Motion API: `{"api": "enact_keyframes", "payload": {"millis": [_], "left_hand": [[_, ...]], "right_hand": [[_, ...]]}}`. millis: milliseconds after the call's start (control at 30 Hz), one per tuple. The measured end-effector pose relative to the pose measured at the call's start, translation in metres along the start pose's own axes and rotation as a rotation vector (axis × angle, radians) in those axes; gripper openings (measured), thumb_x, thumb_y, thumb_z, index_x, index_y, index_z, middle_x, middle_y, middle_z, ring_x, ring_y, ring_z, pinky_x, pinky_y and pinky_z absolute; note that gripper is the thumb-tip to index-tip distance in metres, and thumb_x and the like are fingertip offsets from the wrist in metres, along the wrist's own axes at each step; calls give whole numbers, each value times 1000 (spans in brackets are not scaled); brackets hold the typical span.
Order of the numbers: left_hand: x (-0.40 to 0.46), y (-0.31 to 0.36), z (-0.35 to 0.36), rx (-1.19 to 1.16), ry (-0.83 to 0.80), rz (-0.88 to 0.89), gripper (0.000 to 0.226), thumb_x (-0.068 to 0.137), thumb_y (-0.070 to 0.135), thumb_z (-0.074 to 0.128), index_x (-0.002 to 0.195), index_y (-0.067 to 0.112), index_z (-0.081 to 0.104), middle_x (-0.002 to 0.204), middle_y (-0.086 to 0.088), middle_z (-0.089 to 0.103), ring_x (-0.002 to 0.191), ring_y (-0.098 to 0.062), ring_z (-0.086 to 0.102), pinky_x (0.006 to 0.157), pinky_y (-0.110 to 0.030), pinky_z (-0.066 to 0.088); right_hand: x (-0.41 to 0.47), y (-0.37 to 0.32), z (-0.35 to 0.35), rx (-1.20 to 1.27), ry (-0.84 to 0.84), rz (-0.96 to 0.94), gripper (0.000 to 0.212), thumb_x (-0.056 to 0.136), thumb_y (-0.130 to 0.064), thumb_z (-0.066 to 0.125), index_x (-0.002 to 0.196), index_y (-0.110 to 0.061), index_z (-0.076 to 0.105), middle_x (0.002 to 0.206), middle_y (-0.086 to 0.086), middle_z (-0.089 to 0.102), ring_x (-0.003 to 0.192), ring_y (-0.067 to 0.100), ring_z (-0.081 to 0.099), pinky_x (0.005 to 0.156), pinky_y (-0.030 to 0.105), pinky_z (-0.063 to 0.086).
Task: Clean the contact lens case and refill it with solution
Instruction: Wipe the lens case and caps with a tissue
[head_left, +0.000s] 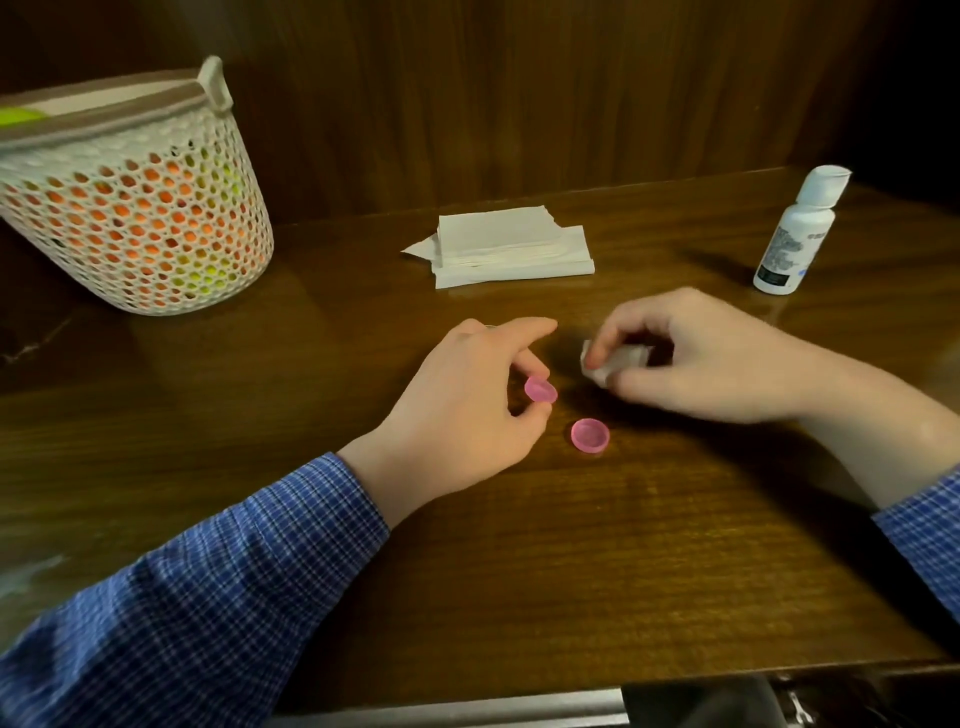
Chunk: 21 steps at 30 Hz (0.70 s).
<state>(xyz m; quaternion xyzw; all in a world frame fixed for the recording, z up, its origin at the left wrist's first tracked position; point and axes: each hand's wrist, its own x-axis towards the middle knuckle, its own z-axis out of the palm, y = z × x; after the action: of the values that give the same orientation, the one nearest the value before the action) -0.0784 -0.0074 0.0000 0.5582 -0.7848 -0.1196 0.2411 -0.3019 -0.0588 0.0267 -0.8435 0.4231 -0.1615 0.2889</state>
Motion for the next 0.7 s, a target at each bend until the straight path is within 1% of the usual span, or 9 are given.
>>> {"api": "enact_keyframes", "payload": {"millis": [67, 133, 233, 300, 400, 433, 500, 600, 700], "left_hand": [[2, -1, -3, -46, -50, 8, 71, 91, 33, 75, 153, 33, 40, 113, 22, 72, 114, -3, 57, 107, -29, 39], [3, -3, -7, -88, -87, 12, 74, 89, 34, 77, 153, 33, 40, 114, 20, 72, 110, -2, 61, 106, -28, 43], [3, -7, -10, -96, -87, 24, 76, 88, 36, 78, 154, 33, 39, 114, 18, 71, 107, -2, 62, 99, -22, 48], [3, -9, -10, -84, -67, 39, 76, 88, 37, 78, 153, 32, 40, 109, 18, 71, 104, -2, 63, 95, -15, 47], [4, -9, -8, -87, -44, 45, 73, 88, 36, 78, 152, 29, 43, 100, 18, 74, 93, -3, 69, 83, 0, 45], [4, -9, -8, -86, -38, 47, 72, 88, 36, 78, 151, 29, 44, 99, 18, 74, 90, -3, 70, 82, 1, 45], [4, -8, -7, -79, -23, 47, 72, 88, 35, 79, 150, 28, 45, 98, 17, 74, 89, -3, 70, 87, -6, 48], [5, -6, -5, -52, 7, 49, 71, 88, 34, 79, 150, 28, 45, 96, 17, 74, 88, -4, 70, 99, -24, 52], [7, -6, -3, -30, 6, 47, 72, 88, 34, 78, 151, 30, 43, 96, 18, 73, 96, -3, 67, 105, -37, 53]], "right_hand": [[-3, -3, 1, -135, -118, -31, 42, 71, -63, 74, 108, -41, 69, 109, -26, 66, 105, -10, 59, 82, 15, 48], [-5, -5, 4, -187, -121, -53, 65, 62, -78, 70, 117, -43, 63, 114, -27, 60, 108, -10, 55, 84, 15, 48], [-6, -8, 14, -182, -56, -107, 70, 62, -74, 72, 122, -40, 58, 116, -26, 56, 109, -7, 53, 87, 16, 48], [-5, -9, 19, -180, -32, -126, 65, 66, -65, 75, 122, -38, 58, 117, -25, 55, 110, -6, 53, 88, 17, 49], [-4, -8, 22, -161, 0, -127, 55, 72, -54, 78, 122, -36, 60, 116, -25, 56, 110, -6, 55, 90, 17, 50], [-3, -8, 22, -158, 21, -119, 54, 73, -51, 78, 122, -36, 61, 117, -25, 56, 111, -5, 55, 92, 16, 48], [0, -6, 22, -162, 90, -93, 52, 75, -47, 79, 123, -36, 61, 120, -22, 57, 112, -1, 56, 95, 18, 47], [5, -6, 26, -146, 183, -55, 51, 77, -40, 83, 124, -33, 62, 123, -17, 59, 112, 4, 57, 96, 23, 50], [7, -6, 28, -93, 193, -41, 48, 78, -40, 83, 121, -33, 63, 121, -17, 61, 109, 4, 59, 91, 22, 51]]}}
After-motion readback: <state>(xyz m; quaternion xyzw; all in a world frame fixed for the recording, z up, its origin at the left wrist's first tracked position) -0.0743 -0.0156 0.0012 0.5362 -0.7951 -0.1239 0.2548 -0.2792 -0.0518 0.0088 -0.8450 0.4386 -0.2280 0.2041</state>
